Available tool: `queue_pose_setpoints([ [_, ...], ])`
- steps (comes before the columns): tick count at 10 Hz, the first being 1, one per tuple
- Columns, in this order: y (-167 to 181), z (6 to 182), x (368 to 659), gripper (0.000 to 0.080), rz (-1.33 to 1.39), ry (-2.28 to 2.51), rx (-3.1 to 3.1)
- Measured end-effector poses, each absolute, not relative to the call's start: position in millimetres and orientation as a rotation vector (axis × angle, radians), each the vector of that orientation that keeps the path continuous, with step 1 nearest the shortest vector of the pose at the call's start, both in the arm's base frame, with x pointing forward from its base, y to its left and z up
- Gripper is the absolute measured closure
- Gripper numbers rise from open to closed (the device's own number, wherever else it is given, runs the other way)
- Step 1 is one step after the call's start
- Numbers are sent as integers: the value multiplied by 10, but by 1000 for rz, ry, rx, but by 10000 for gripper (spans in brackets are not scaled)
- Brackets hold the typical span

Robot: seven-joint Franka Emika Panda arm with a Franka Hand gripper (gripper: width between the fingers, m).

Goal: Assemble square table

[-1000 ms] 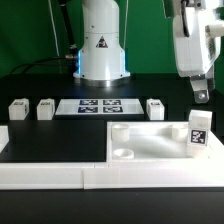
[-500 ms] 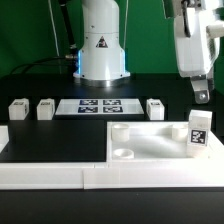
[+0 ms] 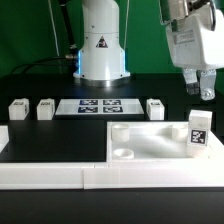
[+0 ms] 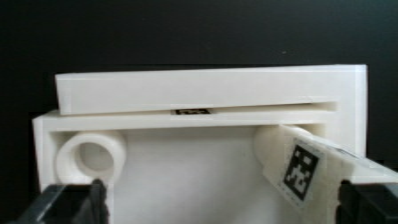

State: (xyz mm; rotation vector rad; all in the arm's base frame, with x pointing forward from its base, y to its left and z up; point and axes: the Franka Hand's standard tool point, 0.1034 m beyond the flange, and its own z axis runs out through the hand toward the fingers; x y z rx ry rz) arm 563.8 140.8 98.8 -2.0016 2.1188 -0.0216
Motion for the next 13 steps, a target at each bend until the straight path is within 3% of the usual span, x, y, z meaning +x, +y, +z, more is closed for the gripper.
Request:
queue_pose_setpoints([
  [4, 1397, 979, 5632, 151, -86, 1735, -2355],
  [9, 1145, 766, 4965, 151, -190, 906, -2873],
  [13, 1100, 735, 4922, 151, -251, 335, -3045],
])
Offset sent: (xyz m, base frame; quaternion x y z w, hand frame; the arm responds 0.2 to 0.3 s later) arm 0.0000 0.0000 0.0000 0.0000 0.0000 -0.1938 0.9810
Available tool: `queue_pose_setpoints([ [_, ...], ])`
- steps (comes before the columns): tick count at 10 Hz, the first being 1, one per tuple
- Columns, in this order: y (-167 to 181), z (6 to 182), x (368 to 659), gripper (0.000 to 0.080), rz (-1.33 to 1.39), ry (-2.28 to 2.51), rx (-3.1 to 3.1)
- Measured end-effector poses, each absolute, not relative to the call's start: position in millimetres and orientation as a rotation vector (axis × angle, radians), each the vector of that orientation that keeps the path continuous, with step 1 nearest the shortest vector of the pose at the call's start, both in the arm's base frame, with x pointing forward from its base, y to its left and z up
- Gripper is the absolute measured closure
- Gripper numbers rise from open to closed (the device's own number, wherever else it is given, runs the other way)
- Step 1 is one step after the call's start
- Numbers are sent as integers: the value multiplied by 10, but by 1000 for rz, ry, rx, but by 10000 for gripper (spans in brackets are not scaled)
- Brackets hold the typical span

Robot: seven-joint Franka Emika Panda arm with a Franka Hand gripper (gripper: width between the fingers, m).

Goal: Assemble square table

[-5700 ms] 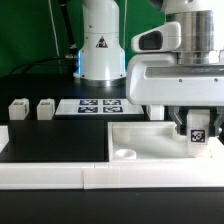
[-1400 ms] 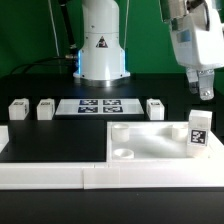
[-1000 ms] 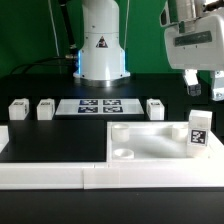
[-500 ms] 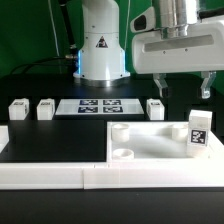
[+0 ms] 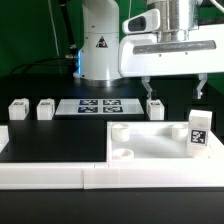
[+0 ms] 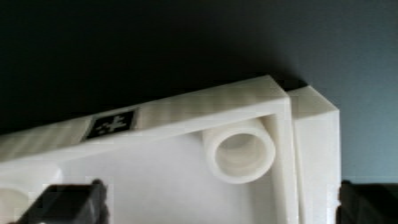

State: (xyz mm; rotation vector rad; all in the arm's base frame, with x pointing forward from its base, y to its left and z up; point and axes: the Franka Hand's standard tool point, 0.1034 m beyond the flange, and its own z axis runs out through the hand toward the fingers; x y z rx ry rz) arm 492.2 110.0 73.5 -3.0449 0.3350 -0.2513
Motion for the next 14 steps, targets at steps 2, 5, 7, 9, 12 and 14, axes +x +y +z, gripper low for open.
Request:
queue_pose_setpoints([
  [2, 1093, 733, 4924, 151, -258, 149, -3072],
  [5, 1225, 589, 4732, 151, -156, -86, -3106],
  [7, 1205, 545, 4657, 151, -77, -68, -3106],
  [9, 1225, 535, 4584, 151, 89, -59, -3094],
  [12, 1161, 466, 4389, 151, 433, 9, -3055],
  [14, 1069, 398, 4166, 151, 705, 24, -3009],
])
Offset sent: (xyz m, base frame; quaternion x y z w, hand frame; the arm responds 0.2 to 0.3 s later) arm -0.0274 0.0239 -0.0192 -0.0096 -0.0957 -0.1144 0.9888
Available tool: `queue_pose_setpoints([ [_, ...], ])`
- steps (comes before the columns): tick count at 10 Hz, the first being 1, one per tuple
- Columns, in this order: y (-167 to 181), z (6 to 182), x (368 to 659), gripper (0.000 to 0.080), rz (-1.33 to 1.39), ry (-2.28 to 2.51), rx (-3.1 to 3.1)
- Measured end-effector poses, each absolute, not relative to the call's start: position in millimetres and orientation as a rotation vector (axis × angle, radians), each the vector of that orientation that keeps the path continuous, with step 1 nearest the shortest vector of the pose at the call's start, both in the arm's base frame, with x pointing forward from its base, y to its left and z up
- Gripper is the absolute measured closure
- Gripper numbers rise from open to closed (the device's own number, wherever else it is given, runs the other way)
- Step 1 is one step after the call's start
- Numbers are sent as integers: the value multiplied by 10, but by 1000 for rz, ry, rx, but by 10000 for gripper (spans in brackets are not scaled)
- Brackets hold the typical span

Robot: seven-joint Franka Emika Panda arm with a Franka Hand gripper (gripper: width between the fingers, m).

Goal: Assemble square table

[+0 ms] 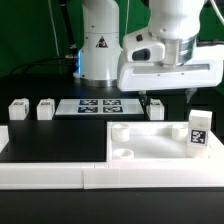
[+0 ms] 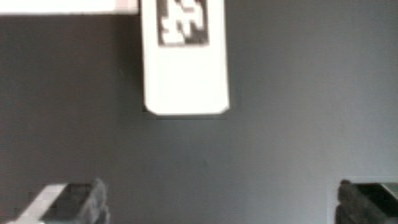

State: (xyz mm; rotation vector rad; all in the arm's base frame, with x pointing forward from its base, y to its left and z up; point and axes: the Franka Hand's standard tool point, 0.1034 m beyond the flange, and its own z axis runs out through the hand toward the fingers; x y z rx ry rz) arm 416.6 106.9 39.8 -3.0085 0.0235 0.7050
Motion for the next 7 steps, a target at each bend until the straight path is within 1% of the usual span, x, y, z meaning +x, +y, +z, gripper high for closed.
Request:
queue_pose_setpoints([
  [1, 1038, 370, 4040, 151, 868, 95, -2963],
  [2, 997, 346, 4008, 151, 991, 163, -2923],
  [3, 964, 341, 4032, 151, 1068, 157, -2903],
  [6, 896, 318, 3979, 151, 1313, 183, -2796],
  [7, 899, 266, 3961, 151, 1382, 225, -2774],
])
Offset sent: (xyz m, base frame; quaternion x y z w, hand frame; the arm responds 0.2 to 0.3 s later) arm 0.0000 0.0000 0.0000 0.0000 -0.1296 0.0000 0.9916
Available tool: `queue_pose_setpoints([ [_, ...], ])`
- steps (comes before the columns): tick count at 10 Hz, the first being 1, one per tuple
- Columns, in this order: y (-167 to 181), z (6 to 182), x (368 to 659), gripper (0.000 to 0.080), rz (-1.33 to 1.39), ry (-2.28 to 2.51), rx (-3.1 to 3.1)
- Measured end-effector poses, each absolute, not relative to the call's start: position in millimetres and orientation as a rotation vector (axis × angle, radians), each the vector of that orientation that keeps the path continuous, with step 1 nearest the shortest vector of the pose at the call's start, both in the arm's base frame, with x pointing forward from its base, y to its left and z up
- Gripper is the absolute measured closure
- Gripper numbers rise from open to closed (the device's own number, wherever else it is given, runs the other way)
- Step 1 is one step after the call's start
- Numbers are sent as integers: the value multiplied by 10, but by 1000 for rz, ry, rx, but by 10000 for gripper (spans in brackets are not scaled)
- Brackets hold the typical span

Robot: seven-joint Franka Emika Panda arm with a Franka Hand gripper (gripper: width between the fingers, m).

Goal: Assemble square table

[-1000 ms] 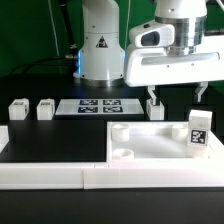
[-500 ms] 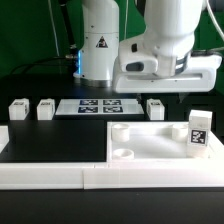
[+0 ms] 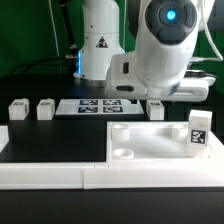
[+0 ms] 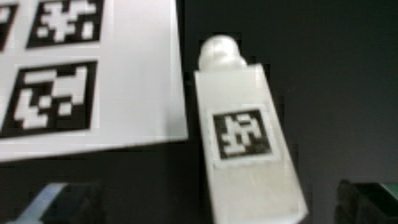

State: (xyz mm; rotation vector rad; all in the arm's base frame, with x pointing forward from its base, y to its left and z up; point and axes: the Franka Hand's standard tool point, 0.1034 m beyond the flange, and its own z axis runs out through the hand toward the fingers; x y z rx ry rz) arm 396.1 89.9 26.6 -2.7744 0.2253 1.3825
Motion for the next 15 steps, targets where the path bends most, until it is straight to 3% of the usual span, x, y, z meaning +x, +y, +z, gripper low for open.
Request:
queue_pose_setpoints([
  [3, 1147, 124, 3778, 151, 1441, 352, -2762],
  [6, 1127, 97, 3759, 163, 1454, 358, -2757],
  [7, 1117, 96, 3761, 332, 1454, 361, -2756],
  [8, 1111, 97, 3762, 332, 1454, 362, -2756],
  [9, 1103, 96, 3764, 516, 1454, 365, -2755],
  [15, 1058, 97, 3779, 510, 1450, 380, -2749],
])
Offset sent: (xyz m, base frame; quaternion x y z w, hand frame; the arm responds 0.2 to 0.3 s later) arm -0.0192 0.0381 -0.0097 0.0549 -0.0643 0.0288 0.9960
